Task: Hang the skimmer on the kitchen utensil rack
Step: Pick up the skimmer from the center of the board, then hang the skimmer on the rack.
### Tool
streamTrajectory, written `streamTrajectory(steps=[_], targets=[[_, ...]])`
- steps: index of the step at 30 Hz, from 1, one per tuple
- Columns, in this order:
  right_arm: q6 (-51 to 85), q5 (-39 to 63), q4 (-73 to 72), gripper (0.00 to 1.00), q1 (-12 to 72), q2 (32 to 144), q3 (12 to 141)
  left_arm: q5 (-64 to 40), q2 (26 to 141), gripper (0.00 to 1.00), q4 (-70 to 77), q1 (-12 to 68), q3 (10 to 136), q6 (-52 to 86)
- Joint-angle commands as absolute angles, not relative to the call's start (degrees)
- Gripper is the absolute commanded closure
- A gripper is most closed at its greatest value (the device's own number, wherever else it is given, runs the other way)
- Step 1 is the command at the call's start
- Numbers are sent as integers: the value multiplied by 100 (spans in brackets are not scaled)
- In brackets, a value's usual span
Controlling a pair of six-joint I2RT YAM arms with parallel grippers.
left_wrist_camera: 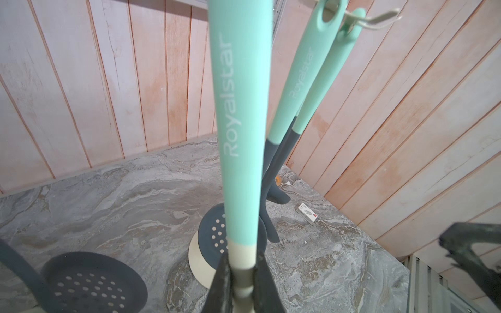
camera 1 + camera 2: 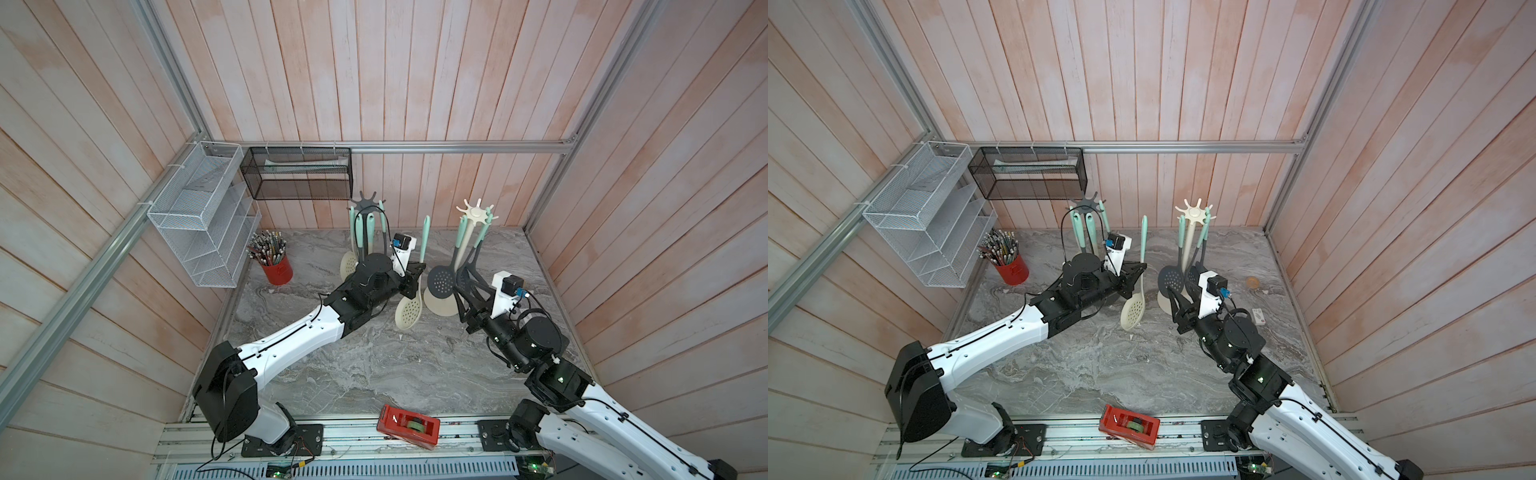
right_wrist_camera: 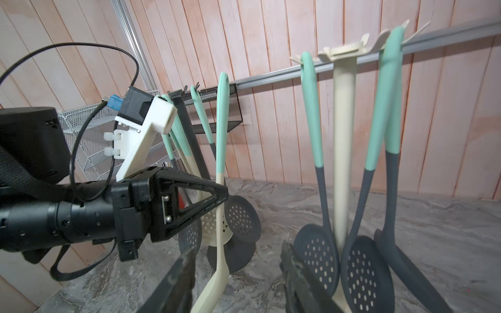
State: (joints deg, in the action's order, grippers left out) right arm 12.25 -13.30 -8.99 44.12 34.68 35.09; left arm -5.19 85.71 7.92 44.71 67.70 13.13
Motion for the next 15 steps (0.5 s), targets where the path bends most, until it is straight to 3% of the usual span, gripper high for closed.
streamTrajectory(steps=[1,8,15], targets=[[902,-867,-1090,42,4082,3227,3419,-1014,8780,100,1432,4335,6956,1006],[1622,82,-959,27,2802,2912,3337,-1322,9192,100,1824,4153,7190,727],[2425,269,-906,22,1931,2709,3003,-1482,9799,100,1675,4037,7862,568]])
